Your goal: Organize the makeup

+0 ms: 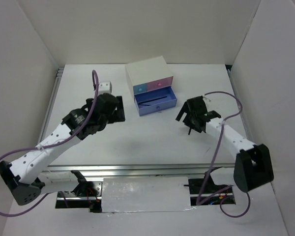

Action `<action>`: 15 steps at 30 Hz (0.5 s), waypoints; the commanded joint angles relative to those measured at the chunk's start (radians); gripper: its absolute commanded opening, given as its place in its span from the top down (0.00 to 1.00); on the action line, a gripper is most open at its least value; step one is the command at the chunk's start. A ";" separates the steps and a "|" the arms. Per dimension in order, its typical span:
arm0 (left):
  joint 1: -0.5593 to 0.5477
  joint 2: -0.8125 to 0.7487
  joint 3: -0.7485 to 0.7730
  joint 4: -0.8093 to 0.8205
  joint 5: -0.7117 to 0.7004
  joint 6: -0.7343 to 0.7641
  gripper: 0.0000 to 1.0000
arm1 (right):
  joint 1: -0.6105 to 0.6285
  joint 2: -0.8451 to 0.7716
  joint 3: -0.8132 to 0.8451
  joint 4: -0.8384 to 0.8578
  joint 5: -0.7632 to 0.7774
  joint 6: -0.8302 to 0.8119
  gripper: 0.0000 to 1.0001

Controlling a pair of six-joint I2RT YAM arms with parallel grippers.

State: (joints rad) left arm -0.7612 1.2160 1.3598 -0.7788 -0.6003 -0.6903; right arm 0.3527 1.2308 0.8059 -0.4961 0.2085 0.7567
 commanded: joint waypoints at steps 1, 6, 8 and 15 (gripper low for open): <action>-0.003 -0.097 -0.137 -0.172 0.010 -0.097 0.01 | -0.114 0.143 0.114 -0.003 0.056 -0.031 0.02; -0.004 -0.235 -0.218 -0.275 -0.029 -0.040 0.01 | -0.176 0.298 0.202 0.007 0.029 -0.079 0.03; -0.003 -0.315 -0.277 -0.231 -0.009 0.011 0.01 | -0.201 0.332 0.231 0.004 0.008 -0.095 0.04; 0.000 -0.383 -0.294 -0.166 0.007 0.035 0.00 | -0.271 0.473 0.285 -0.007 -0.110 -0.131 0.10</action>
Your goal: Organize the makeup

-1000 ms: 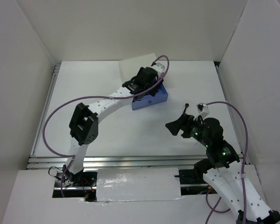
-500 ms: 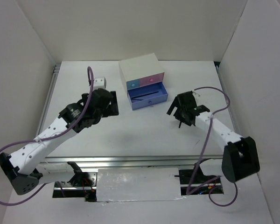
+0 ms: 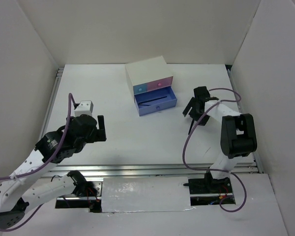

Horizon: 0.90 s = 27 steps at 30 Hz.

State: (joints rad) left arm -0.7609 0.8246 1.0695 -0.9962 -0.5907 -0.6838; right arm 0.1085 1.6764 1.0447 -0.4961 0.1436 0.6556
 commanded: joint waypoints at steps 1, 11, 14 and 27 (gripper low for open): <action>0.000 0.010 -0.011 0.056 -0.001 0.030 0.01 | -0.033 0.037 0.052 -0.010 -0.045 -0.033 0.12; 0.002 -0.001 -0.026 0.064 -0.001 0.024 0.01 | -0.062 0.141 0.152 -0.111 -0.071 -0.109 0.46; 0.002 -0.021 -0.029 0.070 0.002 0.029 0.01 | -0.084 0.190 0.213 -0.163 -0.120 -0.148 0.52; 0.002 -0.090 -0.034 0.085 0.020 0.047 0.01 | -0.101 0.312 0.357 -0.329 -0.194 -0.243 0.66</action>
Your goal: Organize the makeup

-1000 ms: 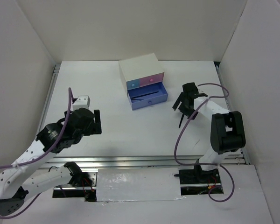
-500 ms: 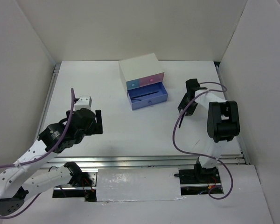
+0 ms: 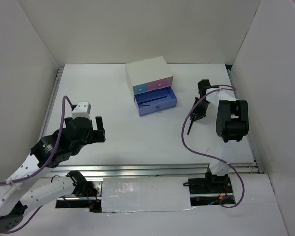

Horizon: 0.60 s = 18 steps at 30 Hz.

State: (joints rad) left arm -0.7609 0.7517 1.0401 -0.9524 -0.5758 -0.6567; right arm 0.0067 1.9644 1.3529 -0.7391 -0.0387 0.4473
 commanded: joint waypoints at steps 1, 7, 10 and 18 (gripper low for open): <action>0.002 -0.021 -0.005 0.040 0.007 0.020 0.01 | 0.001 0.033 0.058 -0.100 -0.013 -0.041 0.68; 0.002 -0.054 -0.011 0.047 0.004 0.019 0.01 | 0.001 0.042 0.071 -0.122 -0.012 -0.059 1.00; 0.002 -0.064 -0.018 0.052 -0.002 0.009 0.01 | 0.001 -0.008 0.016 -0.073 -0.099 -0.061 1.00; 0.008 -0.098 -0.048 0.072 -0.013 -0.012 0.01 | 0.100 -0.539 -0.460 0.661 -0.353 0.370 1.00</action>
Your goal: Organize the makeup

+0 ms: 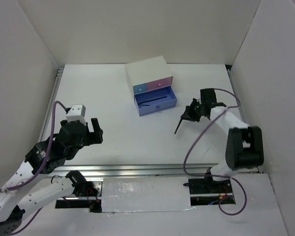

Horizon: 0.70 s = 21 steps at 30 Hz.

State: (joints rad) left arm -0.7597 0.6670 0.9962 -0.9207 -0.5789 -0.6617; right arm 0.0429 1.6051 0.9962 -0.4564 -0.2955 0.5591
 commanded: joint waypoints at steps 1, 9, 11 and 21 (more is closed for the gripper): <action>0.008 -0.012 -0.005 0.040 -0.010 -0.006 0.01 | 0.089 -0.229 -0.157 0.497 -0.058 0.310 1.00; 0.013 0.005 0.004 0.006 -0.048 -0.041 0.01 | 0.255 -0.065 -0.028 0.607 0.148 0.743 1.00; 0.013 -0.003 0.004 0.005 -0.050 -0.045 0.01 | 0.271 -0.019 0.001 0.608 0.211 0.803 1.00; 0.011 -0.047 -0.007 0.033 -0.019 -0.019 0.00 | 0.282 0.121 0.145 0.515 0.300 0.863 0.93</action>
State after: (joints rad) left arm -0.7513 0.6220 0.9943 -0.9192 -0.6010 -0.6857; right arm 0.3183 1.6989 1.0756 0.0650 -0.0330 1.3945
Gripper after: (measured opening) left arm 0.994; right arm 0.184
